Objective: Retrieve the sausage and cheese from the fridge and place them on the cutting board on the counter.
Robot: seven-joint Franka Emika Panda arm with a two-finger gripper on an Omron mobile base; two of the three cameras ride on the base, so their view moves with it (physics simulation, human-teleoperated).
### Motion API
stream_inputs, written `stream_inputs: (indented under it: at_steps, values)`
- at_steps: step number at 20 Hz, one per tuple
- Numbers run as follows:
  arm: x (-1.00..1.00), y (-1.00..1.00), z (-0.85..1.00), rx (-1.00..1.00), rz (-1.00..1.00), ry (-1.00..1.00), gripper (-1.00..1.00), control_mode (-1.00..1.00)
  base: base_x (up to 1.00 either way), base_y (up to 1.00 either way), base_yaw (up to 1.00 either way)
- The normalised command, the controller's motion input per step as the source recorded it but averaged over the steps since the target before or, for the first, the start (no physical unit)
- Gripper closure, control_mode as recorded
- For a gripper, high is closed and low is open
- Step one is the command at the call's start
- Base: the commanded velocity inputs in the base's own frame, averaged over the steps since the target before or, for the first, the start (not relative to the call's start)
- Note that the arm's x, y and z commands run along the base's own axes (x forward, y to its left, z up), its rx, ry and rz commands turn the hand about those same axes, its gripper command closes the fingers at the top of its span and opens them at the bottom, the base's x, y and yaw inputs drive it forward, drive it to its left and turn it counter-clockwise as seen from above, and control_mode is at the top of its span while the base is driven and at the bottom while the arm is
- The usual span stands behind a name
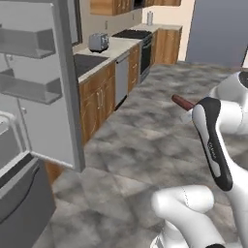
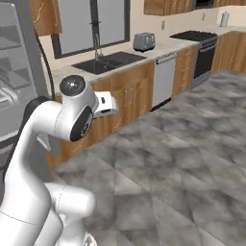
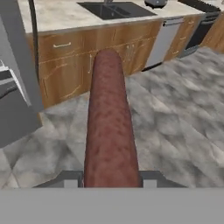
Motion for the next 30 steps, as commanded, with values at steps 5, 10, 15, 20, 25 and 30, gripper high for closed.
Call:
stream_inputs:
  at_steps: [5, 10, 15, 20, 25, 30]
  values:
    - [0.0, 0.0, 0.0, 0.0, 0.0, 0.0, 1.0, 1.0, 0.0, 0.0, -0.93]
    - [0.0, 0.0, 0.0, 0.0, 0.0, 0.0, 1.0, 1.0, 0.42, 0.22, -0.79]
    - [0.0, 0.0, 0.0, 0.0, 0.0, 0.0, 1.0, 1.0, 0.97, 0.51, -0.46]
    - [0.0, 0.0, 0.0, 0.0, 0.0, 0.0, 1.0, 1.0, 1.0, 0.46, -0.43]
    - [0.0, 0.0, 0.0, 0.0, 0.0, 0.0, 1.0, 1.0, 1.0, 0.62, -0.57]
    - [0.0, 0.0, 0.0, 0.0, 0.0, 0.0, 1.0, 1.0, 1.0, 0.72, -0.43]
